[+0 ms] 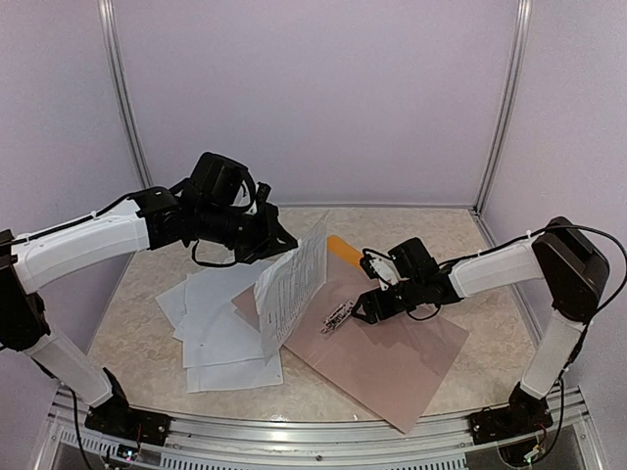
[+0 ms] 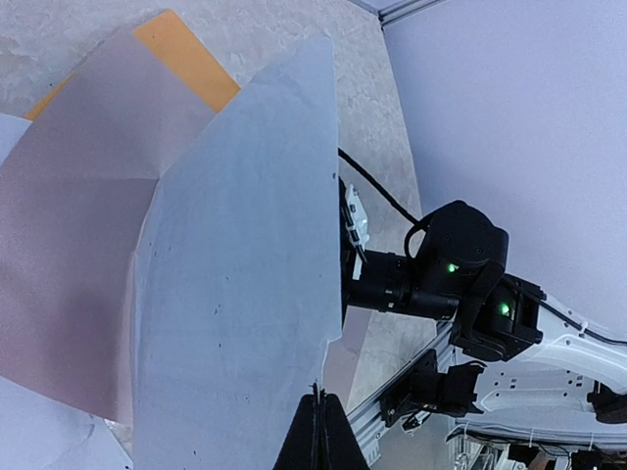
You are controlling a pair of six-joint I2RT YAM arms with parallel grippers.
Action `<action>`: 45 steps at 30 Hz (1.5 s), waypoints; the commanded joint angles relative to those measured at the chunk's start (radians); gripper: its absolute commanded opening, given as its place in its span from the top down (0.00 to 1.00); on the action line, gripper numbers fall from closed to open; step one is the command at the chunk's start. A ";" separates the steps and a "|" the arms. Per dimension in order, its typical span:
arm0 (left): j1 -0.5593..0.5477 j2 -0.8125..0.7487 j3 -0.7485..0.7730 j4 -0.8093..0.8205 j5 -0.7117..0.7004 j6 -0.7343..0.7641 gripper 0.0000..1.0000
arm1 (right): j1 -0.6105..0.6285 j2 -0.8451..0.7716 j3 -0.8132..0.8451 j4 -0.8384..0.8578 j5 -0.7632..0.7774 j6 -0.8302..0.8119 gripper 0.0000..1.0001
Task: Put the files into the folder
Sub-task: Place the file on the spring clip of the folder.
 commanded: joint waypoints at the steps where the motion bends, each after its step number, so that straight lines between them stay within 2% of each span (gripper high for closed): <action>1: -0.024 -0.019 -0.019 0.039 0.019 -0.034 1.00 | -0.002 0.027 -0.019 0.004 -0.015 0.008 0.26; 6: -0.030 -0.015 -0.009 -0.023 -0.029 0.021 1.00 | -0.002 0.014 -0.019 -0.006 -0.005 0.004 0.25; 10: -0.033 -0.008 0.031 -0.164 -0.172 0.132 1.00 | -0.002 0.004 -0.016 -0.015 0.006 -0.002 0.26; 13: -0.031 0.015 0.075 -0.264 -0.279 0.253 1.00 | -0.002 0.007 -0.013 -0.015 0.008 -0.005 0.26; 19: -0.068 0.108 0.161 -0.348 -0.362 0.612 1.00 | -0.002 0.019 0.001 -0.036 0.008 -0.006 0.26; 26: -0.082 0.225 0.264 -0.448 -0.382 0.777 1.00 | -0.002 0.020 0.009 -0.063 0.032 -0.022 0.26; 30: -0.101 0.224 0.257 -0.447 -0.379 0.871 1.00 | -0.002 0.021 0.007 -0.073 0.048 -0.028 0.26; 37: -0.117 0.205 0.219 -0.425 -0.481 1.031 1.00 | -0.002 0.032 0.009 -0.066 0.046 -0.030 0.26; 45: -0.117 0.231 0.212 -0.383 -0.492 1.123 1.00 | -0.003 0.032 -0.001 -0.061 0.048 -0.030 0.26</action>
